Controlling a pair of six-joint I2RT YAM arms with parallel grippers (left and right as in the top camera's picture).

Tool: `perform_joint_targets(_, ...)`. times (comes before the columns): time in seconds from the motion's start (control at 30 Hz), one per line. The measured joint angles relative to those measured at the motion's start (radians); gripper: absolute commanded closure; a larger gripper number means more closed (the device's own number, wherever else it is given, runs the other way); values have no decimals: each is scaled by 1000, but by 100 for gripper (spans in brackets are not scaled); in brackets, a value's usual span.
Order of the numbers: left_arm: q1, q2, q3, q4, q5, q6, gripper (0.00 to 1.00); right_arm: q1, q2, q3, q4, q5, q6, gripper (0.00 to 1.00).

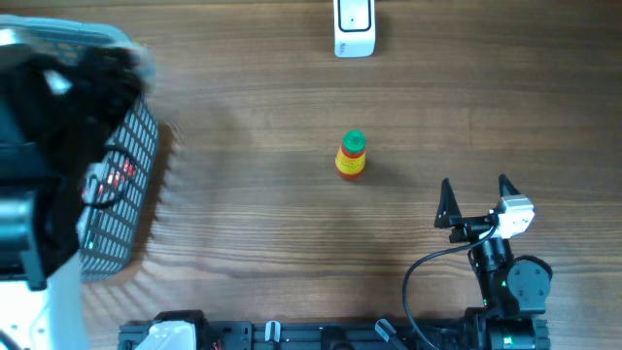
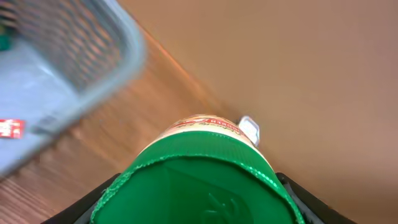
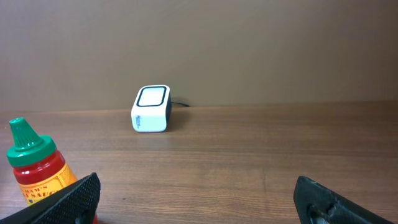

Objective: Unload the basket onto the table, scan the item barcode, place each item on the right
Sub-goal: 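Reach the left gripper into the basket and grasp the green-lidded jar, then place the green-lidded jar on the table left of the bottle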

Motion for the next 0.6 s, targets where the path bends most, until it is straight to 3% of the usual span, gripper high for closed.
perform_joint_targets(0.23,-317,150,0,-140,11,219,38,0,0,0,0,0,0,0)
perform_joint_targets(0.43,-405,356,-1,-210,1,377,39,0,0,0,0,0,0,0)
perform_joint_targets(0.6,-418,500,-59,-143,-20,456,39,0,0,0,0,0,0,0)
